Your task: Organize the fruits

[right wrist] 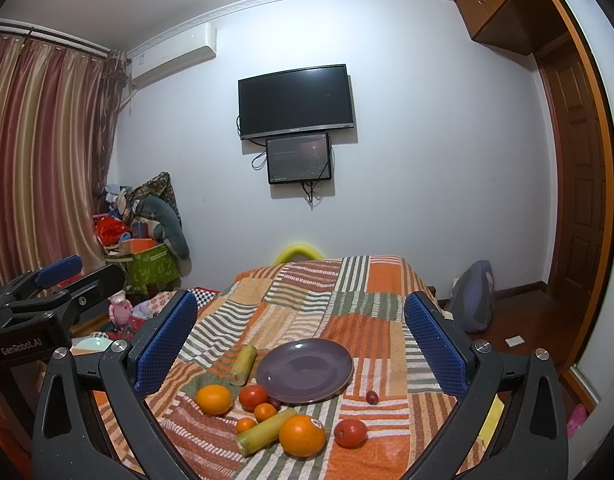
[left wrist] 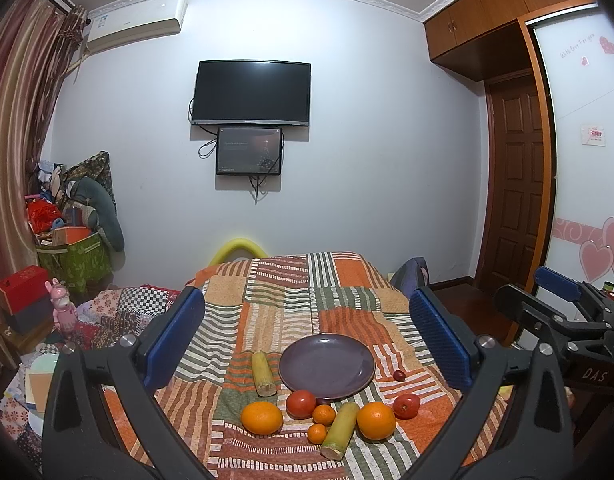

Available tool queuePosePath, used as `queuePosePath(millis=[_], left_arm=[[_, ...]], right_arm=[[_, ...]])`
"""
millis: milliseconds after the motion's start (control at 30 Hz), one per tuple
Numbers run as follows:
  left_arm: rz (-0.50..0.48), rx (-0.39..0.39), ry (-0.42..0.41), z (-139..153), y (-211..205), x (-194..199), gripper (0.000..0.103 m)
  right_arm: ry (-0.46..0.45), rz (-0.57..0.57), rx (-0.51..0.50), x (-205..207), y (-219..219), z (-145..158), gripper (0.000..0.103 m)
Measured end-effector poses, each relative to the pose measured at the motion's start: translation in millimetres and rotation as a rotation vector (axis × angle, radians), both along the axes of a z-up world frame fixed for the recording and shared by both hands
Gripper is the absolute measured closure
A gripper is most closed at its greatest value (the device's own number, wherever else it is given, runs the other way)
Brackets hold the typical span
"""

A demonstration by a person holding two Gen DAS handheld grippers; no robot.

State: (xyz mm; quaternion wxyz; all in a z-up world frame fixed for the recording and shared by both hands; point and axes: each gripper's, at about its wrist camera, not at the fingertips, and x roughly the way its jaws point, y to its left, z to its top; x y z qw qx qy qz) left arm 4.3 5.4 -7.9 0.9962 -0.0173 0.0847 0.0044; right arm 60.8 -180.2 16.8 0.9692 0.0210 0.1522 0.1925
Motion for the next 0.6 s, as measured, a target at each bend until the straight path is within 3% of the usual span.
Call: queuePosePath(millis=[600], left_arm=[[0.001,-0.004,0.007,0.0,1.3,0.6,0.0]], right_arm=[[0.006,0.002,0.003,1.6,0.7,-2.2,0.0]])
